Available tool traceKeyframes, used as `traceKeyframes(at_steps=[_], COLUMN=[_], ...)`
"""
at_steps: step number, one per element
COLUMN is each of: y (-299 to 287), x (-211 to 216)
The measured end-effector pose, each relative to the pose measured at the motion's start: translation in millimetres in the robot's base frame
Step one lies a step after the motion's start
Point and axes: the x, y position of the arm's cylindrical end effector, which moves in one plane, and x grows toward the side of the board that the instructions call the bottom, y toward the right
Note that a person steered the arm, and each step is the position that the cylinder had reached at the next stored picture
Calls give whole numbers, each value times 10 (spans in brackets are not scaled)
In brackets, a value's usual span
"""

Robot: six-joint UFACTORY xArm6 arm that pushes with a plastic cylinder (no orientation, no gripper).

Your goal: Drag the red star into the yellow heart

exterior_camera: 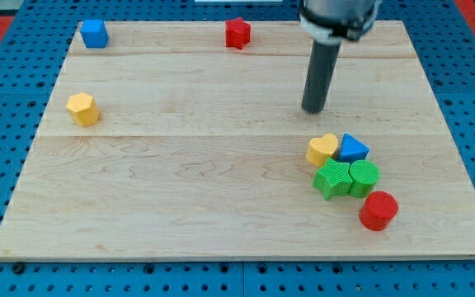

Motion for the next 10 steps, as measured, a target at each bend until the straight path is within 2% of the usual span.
traceKeyframes(at_steps=[1,2,3,4,5,6,7,8,9,10], y=[66,-78,-784,-1617,-1745,-1404,-1101,-792,-650,-515], x=[-976,-1393,-1653,-1686,-1198,-813,-647,-599,-859,-392])
